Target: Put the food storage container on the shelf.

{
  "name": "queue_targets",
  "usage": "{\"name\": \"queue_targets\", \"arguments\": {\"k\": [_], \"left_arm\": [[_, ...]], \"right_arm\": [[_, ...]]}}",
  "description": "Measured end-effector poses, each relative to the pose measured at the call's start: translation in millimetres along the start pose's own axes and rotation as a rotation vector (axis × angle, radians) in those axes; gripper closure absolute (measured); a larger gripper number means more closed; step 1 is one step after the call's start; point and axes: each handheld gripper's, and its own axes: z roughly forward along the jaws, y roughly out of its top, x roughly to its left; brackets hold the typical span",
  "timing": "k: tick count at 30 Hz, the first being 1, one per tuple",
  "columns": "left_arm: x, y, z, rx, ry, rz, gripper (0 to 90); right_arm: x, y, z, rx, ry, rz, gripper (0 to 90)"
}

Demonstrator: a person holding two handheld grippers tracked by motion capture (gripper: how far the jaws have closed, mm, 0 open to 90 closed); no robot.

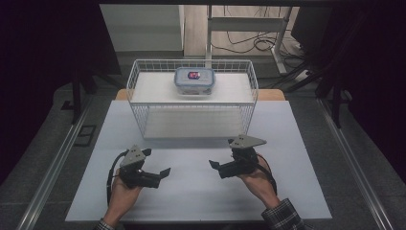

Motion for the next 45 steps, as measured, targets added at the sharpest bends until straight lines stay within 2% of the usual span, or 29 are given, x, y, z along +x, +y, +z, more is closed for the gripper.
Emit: {"name": "queue_targets", "arguments": {"k": [5,11,20,29,36,38,39,41,42,44,45], "left_arm": [[-2.3,-7.6,-7.1,-0.001,0.008,-0.007,0.0],[-4.5,-19.9,-13.9,0.023,0.026,-0.003,0.0],[-2.1,-38.3,-31.8,0.056,0.079,0.004,0.0],[0.6,-55.5,-49.4,0.076,0.122,-0.028,0.0],[3.9,-69.4,-53.2,0.141,0.167,-0.03,0.0],[6.4,-77.4,-52.4,0.18,0.169,-0.048,0.0],[6.4,-77.4,-52.4,0.18,0.169,-0.048,0.0],[9.8,-83.4,-50.6,0.227,0.168,-0.078,0.0],[9.8,-83.4,-50.6,0.227,0.168,-0.078,0.0],[12.9,-86.8,-48.8,0.26,0.17,-0.097,0.0],[12.9,-86.8,-48.8,0.26,0.17,-0.097,0.0]], "right_arm": [[0.5,-10.6,-7.4,0.003,-0.016,0.022,0.0],[-1.1,-24.6,-17.9,0.014,-0.042,0.027,0.0],[-4.0,-46.7,-34.5,0.026,-0.083,0.036,0.0],[-3.7,-63.9,-46.2,0.048,-0.116,0.052,0.0],[-3.1,-81.0,-53.6,0.087,-0.136,0.062,0.0],[-3.4,-87.1,-54.0,0.106,-0.143,0.065,0.0],[-3.4,-87.1,-54.0,0.106,-0.143,0.065,0.0],[-3.6,-96.2,-53.9,0.146,-0.147,0.07,0.0],[-3.7,-99.0,-53.7,0.167,-0.147,0.069,0.0],[-3.2,-102.9,-53.4,0.198,-0.147,0.07,0.0],[-3.2,-102.9,-53.4,0.198,-0.147,0.07,0.0]]}}
